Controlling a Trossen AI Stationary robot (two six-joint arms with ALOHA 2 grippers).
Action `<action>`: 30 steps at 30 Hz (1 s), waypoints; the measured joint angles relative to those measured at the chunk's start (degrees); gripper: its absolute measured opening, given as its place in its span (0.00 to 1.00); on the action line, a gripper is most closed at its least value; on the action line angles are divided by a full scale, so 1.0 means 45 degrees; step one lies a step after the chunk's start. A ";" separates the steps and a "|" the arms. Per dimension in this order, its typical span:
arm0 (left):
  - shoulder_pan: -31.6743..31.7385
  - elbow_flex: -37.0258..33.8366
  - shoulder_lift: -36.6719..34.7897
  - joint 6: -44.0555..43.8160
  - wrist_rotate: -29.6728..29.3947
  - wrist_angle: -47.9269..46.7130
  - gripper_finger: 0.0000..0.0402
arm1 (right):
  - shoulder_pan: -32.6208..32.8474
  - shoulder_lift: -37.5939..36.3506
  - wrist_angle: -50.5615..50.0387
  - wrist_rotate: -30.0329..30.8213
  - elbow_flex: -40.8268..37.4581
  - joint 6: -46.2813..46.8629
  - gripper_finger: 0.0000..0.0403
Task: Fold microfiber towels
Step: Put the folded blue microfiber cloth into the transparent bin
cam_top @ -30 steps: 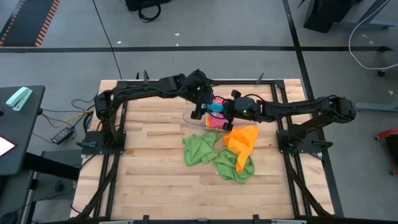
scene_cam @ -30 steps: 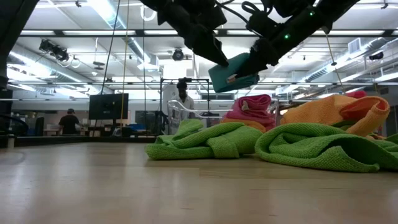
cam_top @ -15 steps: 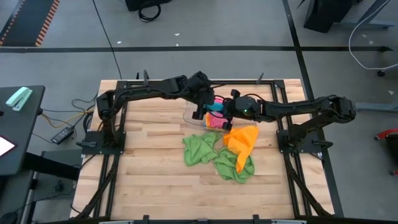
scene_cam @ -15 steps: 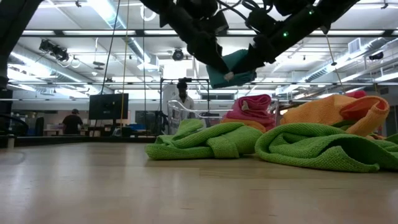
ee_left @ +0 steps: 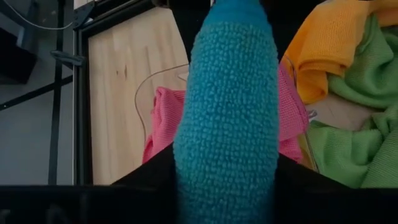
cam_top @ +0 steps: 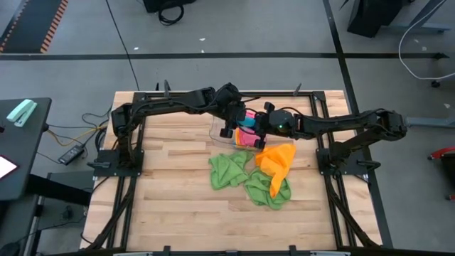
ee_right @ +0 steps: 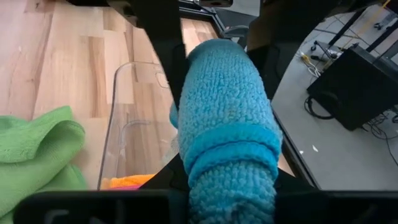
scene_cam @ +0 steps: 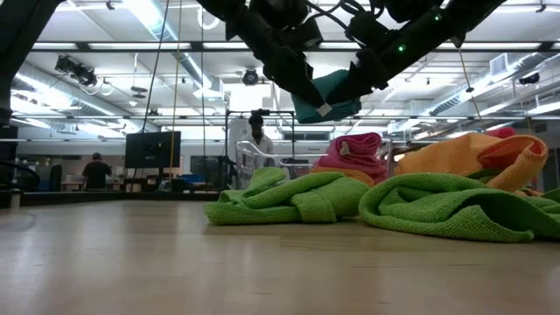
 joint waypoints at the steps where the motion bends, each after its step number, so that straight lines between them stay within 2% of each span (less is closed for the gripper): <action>1: 0.0000 0.0000 0.0000 0.0000 0.0016 -0.0009 0.38 | 0.0000 0.0000 -0.0009 -0.0057 0.0000 0.0000 0.21; 5: 0.0000 0.0000 0.0000 0.0073 0.0026 -0.0119 0.31 | -0.0005 0.0000 -0.0024 -0.0164 0.0000 0.0239 0.26; 10: 0.0127 0.0005 -0.0015 0.0917 0.0045 -0.0949 0.24 | 0.0010 0.0000 -0.0292 -0.0365 0.0000 0.0540 0.39; 16: 0.1030 0.0005 -0.0015 0.1833 -0.0096 -0.2629 0.22 | 0.0005 -0.0340 -0.1062 -0.0339 -0.0003 0.0705 0.54; 20: 0.1726 0.0000 0.0245 0.1779 -0.0069 -0.3177 0.23 | 0.0005 -0.0754 -0.1282 -0.0289 0.0000 0.0719 0.59; 24: 0.2163 0.0008 0.0706 -0.0313 0.0077 -0.2772 0.22 | 0.0005 -0.0947 -0.1383 -0.0276 -0.0005 0.0922 0.60; 30: 0.2540 -0.0010 0.1508 -0.2983 0.1250 -0.2994 0.22 | 0.0005 -0.0918 -0.1680 -0.0243 -0.0005 0.1001 0.60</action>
